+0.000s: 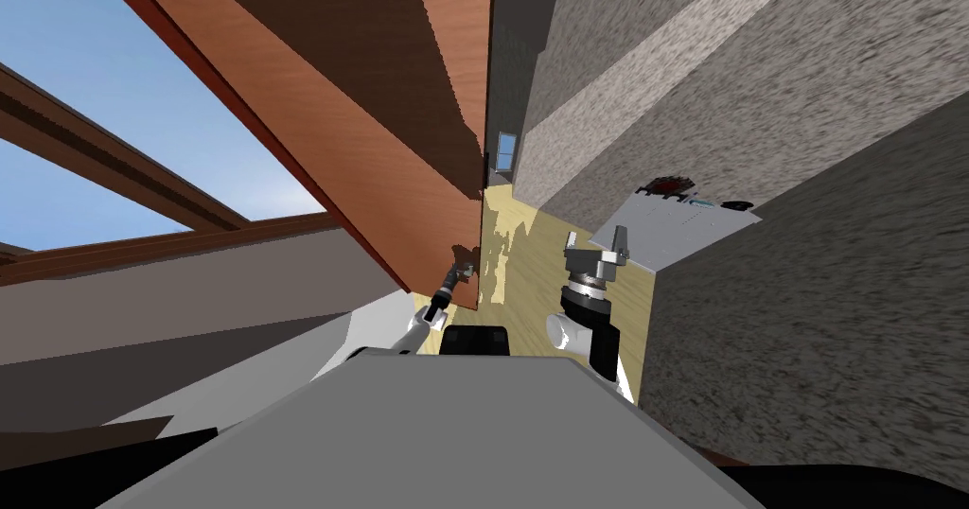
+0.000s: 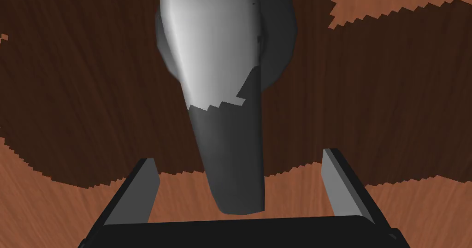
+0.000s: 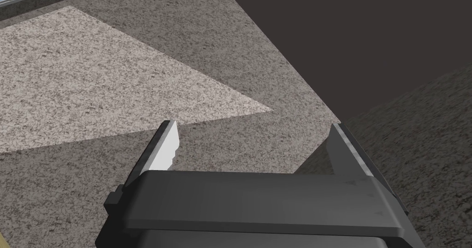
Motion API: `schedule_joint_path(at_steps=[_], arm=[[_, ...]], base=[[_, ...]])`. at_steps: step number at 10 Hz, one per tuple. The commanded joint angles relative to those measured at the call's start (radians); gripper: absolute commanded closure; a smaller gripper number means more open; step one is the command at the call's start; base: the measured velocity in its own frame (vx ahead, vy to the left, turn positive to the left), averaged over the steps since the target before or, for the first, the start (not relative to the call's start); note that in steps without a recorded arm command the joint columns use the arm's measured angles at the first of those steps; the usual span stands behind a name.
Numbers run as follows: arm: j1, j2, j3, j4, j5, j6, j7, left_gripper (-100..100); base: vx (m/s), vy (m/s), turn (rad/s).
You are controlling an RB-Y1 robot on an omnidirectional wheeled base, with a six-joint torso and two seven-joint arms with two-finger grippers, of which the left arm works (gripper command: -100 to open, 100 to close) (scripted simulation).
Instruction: Push the door open
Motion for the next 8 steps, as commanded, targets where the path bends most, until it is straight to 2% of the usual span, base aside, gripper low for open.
schedule_joint_path(at_steps=[1, 2, 3, 8], arm=[[-0.007, -0.029, 0.004, 0.010, 0.002, -0.003, -0.004, -100], [0.005, -0.017, -0.002, -0.016, -0.001, 0.010, 0.003, -100], [0.005, -0.017, -0.002, -0.016, -0.001, 0.010, 0.003, 100], [0.005, -0.017, -0.002, -0.016, -0.001, 0.010, 0.003, 100]], base=[[0.063, -0.180, -0.020], [0.026, -0.078, 0.004], [-0.004, 0.006, 0.001], [-0.005, 0.012, -0.009]])
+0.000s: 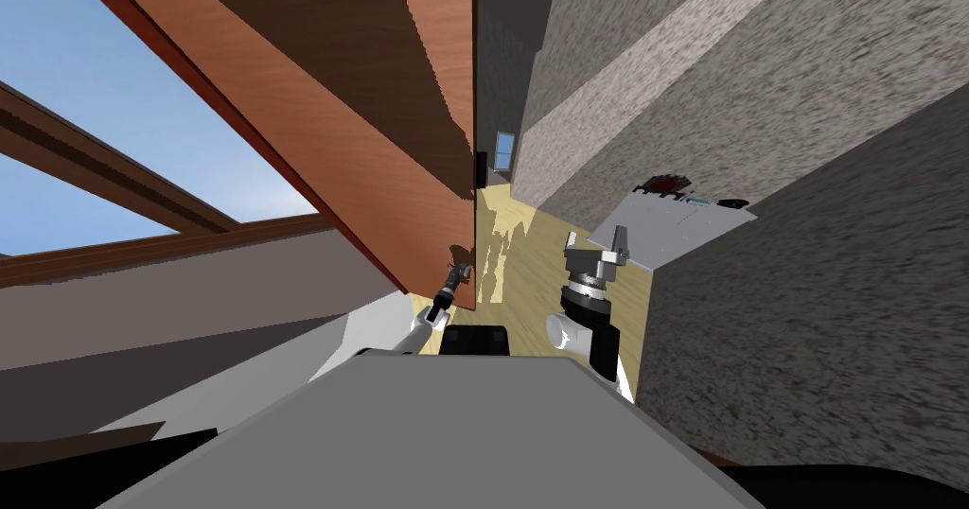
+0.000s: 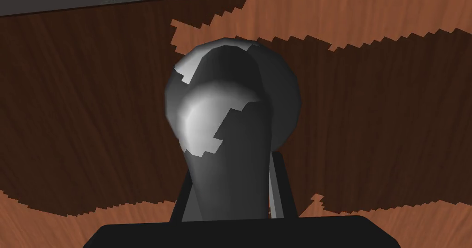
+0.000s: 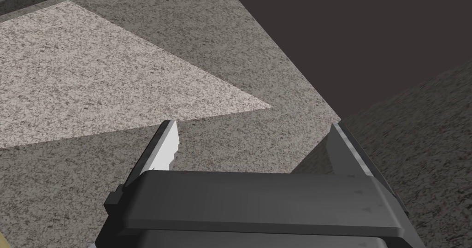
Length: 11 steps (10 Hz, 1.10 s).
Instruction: Push the door open
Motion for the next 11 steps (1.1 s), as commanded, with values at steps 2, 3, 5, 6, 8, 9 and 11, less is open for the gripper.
schedule_joint_path(at_steps=[2, 3, 5, 6, 8, 9, 11], arm=[[0.001, 0.033, 0.016, -0.002, 0.012, 0.001, -0.007, 100], [0.001, 0.050, 0.030, -0.004, 0.023, 0.003, -0.013, 100], [0.001, 0.050, 0.030, -0.004, 0.023, 0.003, -0.013, 100], [0.002, 0.062, 0.046, -0.006, 0.035, 0.004, -0.020, 100], [0.002, 0.064, 0.063, -0.008, 0.048, 0.006, -0.028, 100], [0.003, 0.061, 0.074, -0.009, 0.056, 0.006, -0.033, 100], [0.003, 0.053, 0.084, -0.010, 0.064, 0.007, -0.038, 100]], base=[[0.093, -0.107, 0.038], [0.142, -0.117, 0.044], [0.100, -0.059, 0.013], [0.113, -0.069, 0.059], [0.126, -0.115, 0.058], [0.215, -0.180, 0.106], [0.154, -0.108, 0.059]])
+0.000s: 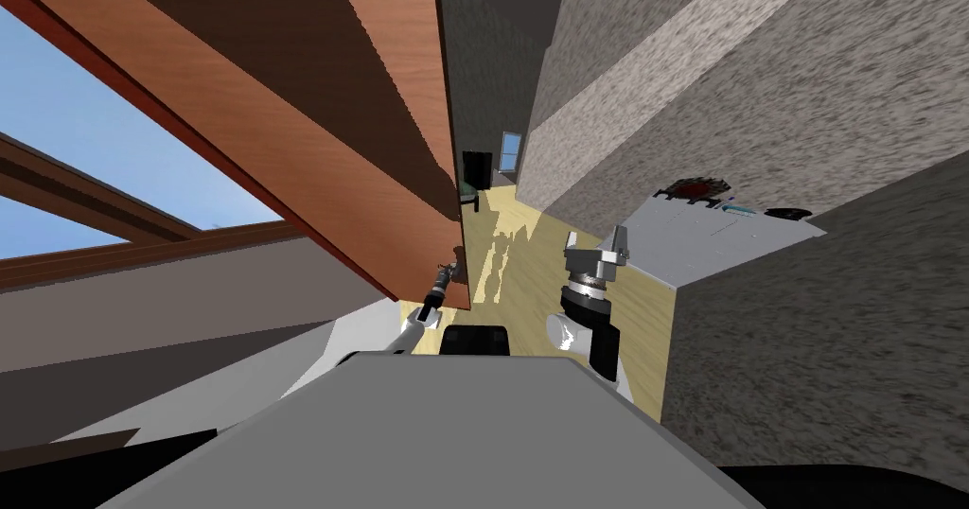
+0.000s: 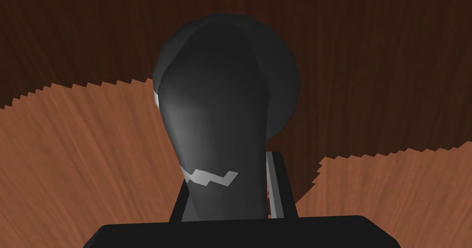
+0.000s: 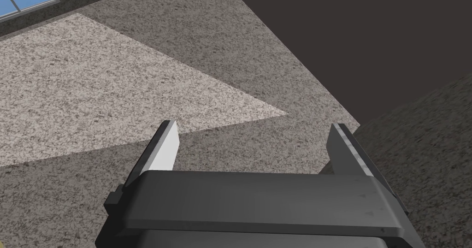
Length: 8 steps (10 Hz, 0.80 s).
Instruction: Push the door open
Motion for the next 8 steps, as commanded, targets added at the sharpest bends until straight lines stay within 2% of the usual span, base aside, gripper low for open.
schedule_joint_path(at_steps=[1, 2, 3, 4, 5, 6, 7, 8], arm=[[-0.005, -0.019, 0.023, -0.003, 0.016, -0.005, -0.013, 100], [-0.005, -0.029, 0.029, -0.004, 0.020, -0.004, -0.015, 100], [0.003, -0.022, 0.022, -0.010, 0.015, 0.002, -0.011, 100], [0.002, 0.003, 0.041, -0.013, 0.028, 0.002, -0.018, 100], [0.002, 0.003, 0.041, -0.013, 0.028, 0.002, -0.018, 100], [0.003, 0.015, 0.054, -0.014, 0.037, 0.002, -0.023, 100], [0.003, 0.015, 0.054, -0.014, 0.037, 0.002, -0.023, 100], [0.004, 0.022, 0.068, -0.015, 0.046, 0.003, -0.029, 100]], base=[[0.144, -0.076, 0.070], [0.159, -0.098, 0.079], [0.071, -0.039, 0.025], [0.127, -0.080, 0.031], [0.129, -0.103, 0.046], [0.135, -0.077, 0.045], [0.124, -0.067, 0.034], [0.165, -0.087, 0.048]])
